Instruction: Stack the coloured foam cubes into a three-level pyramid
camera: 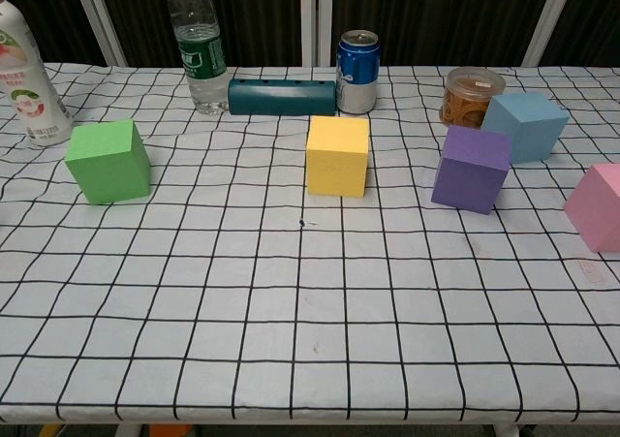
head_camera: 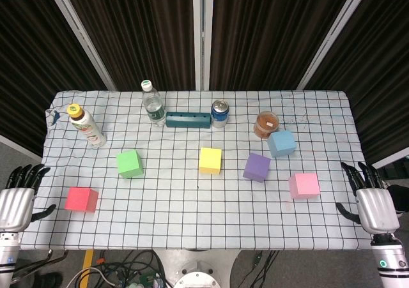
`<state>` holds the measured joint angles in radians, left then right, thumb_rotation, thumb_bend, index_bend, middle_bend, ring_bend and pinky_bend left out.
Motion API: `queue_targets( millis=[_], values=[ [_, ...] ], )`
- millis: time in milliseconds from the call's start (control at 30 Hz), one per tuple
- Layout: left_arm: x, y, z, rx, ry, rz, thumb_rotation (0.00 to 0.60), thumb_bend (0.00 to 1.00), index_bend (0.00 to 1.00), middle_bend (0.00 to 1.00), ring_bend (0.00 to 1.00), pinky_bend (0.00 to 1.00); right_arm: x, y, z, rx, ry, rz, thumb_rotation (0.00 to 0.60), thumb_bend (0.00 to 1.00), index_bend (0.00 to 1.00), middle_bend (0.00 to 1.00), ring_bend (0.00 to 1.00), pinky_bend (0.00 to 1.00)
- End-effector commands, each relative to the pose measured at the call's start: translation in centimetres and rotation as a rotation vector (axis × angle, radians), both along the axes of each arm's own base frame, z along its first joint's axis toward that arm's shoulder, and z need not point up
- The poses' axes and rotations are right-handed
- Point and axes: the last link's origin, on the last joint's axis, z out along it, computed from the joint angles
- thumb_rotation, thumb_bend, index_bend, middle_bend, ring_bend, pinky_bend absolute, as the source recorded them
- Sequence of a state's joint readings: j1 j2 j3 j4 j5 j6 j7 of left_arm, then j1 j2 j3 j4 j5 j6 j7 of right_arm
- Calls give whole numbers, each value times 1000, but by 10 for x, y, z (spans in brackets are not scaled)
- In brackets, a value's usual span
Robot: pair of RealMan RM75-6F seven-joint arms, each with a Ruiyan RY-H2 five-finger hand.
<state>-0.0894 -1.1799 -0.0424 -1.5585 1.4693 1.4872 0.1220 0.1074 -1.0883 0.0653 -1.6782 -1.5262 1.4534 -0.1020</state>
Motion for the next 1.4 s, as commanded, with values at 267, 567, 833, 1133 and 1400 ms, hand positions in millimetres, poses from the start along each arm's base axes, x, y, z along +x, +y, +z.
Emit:
queue_targets(
  millis=[267, 567, 833, 1133, 1400],
  values=[
    [3, 0, 3, 11, 1, -15, 600, 102, 156, 110, 74, 84, 12, -11, -8, 55, -40, 40, 600, 134, 0, 172, 0, 5],
    [4, 2, 5, 11, 5, -30, 600, 102, 157, 110, 74, 84, 53, -68, -37, 183, -142, 107, 600, 116, 0, 191, 0, 50],
    [5, 2, 6, 5, 4, -33, 600, 102, 157, 110, 74, 84, 77, -108, -79, 297, -235, 65, 600, 32, 0, 196, 0, 52],
    [3, 3, 3, -16, -7, -32, 600, 101, 157, 110, 74, 84, 84, -130, -117, 353, -259, 6, 600, 14, 0, 201, 0, 52],
    [2, 7, 1, -32, -8, -40, 600, 102, 157, 110, 74, 84, 94, -147, -140, 394, -315, -35, 600, 14, 10, 213, 0, 52]
  ],
)
